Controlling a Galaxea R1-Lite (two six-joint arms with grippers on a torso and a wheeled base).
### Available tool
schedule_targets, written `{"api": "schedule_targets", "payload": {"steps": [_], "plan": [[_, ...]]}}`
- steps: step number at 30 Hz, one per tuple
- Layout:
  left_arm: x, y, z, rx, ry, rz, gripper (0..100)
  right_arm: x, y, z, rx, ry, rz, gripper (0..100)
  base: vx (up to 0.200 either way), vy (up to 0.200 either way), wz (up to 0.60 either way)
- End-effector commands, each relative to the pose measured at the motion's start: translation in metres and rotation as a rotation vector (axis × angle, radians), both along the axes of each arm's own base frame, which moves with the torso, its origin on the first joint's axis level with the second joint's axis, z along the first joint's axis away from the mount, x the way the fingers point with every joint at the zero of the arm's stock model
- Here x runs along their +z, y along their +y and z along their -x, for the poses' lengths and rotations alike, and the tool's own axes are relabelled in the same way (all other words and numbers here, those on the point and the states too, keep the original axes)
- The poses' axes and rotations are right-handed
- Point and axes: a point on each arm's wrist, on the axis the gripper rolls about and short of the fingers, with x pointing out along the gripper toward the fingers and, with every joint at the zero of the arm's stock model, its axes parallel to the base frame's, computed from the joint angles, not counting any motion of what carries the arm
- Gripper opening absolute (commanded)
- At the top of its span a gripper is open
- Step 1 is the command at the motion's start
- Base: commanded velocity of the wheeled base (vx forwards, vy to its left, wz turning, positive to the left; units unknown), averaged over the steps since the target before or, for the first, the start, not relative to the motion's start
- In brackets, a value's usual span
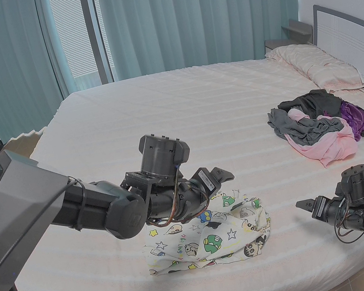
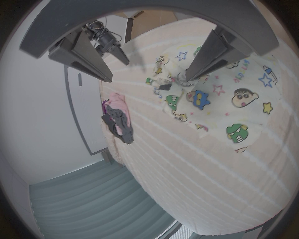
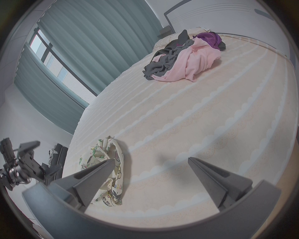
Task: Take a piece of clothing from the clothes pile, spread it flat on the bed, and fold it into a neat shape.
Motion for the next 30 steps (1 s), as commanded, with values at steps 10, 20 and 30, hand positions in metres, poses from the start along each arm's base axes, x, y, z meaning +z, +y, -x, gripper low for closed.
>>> {"api": "schedule_targets", "payload": {"steps": [10,20,30], "plan": [[-0.002,0.135,0.05,0.24,0.084,-0.013,100,0.004,0.005,-0.001,0.021,-0.035,-0.011,100,0.0,0.0,0.0],[-0.023,0.179,0.111,0.382,0.21,0.018,100,0.009,0.013,0.002,0.052,-0.06,-0.025,100,-0.12,0.0,0.0],[-0.043,0.178,0.11,0.355,0.295,0.035,100,0.005,0.014,0.003,0.033,-0.033,-0.058,100,0.0,0.0,0.0]]}}
